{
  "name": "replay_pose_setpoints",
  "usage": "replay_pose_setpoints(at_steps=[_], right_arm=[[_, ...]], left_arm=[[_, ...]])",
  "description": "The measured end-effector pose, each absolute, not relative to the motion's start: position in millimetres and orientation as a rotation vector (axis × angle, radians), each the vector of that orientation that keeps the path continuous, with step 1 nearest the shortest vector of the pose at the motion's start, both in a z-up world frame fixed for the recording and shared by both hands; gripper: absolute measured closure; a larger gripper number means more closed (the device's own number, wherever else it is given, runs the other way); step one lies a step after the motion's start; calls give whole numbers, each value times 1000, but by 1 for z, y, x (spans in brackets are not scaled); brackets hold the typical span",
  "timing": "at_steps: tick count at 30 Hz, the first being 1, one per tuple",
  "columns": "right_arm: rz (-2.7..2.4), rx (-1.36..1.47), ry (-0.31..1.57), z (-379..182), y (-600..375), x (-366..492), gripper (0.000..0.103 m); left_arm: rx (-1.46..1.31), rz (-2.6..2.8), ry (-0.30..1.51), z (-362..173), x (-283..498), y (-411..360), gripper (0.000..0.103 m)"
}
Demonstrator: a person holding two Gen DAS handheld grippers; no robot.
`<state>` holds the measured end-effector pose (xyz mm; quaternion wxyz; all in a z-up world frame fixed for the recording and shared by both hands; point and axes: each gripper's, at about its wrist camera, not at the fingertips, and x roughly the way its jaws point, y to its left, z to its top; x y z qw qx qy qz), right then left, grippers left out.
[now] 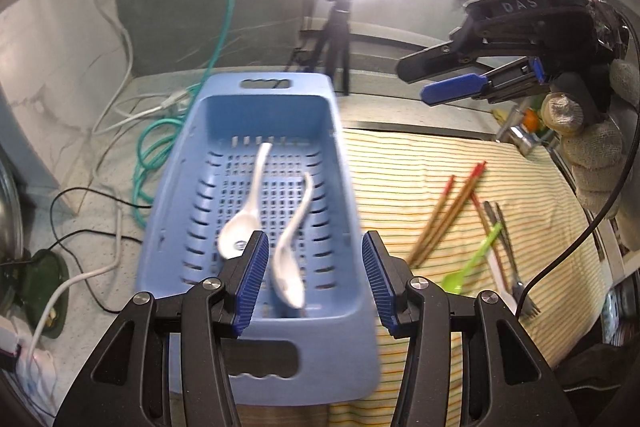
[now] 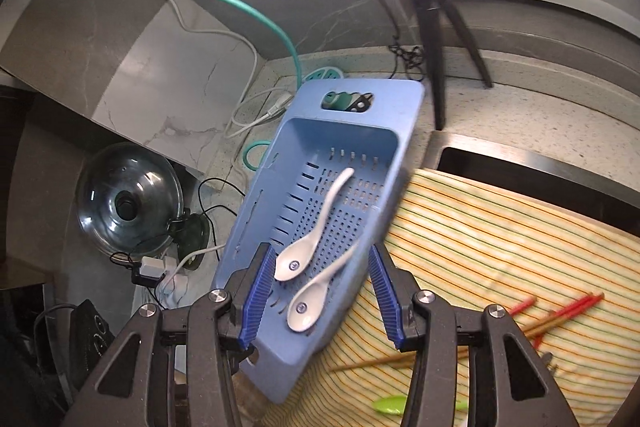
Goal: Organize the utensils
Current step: 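Move both grippers back over the red-tipped chopsticks on the cloth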
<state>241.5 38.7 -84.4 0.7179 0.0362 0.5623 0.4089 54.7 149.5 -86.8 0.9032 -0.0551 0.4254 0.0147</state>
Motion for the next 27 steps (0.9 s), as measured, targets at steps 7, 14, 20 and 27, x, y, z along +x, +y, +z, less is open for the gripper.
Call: replay_pose_setpoints(at_steps=[7, 14, 20, 27], right_arm=[[838, 112, 1215, -77, -41, 241, 58], [757, 174, 1242, -89, -114, 244, 58], [714, 215, 1286, -112, -134, 245, 58], [617, 295, 1361, -150, -134, 258, 70]], left_arm=[[-90, -43, 877, -83, 57, 114, 55], [-75, -121, 890, -87, 63, 77, 55], [-46, -151, 934, -99, 79, 57, 55], [-14, -174, 1004, -111, 105, 54, 56]])
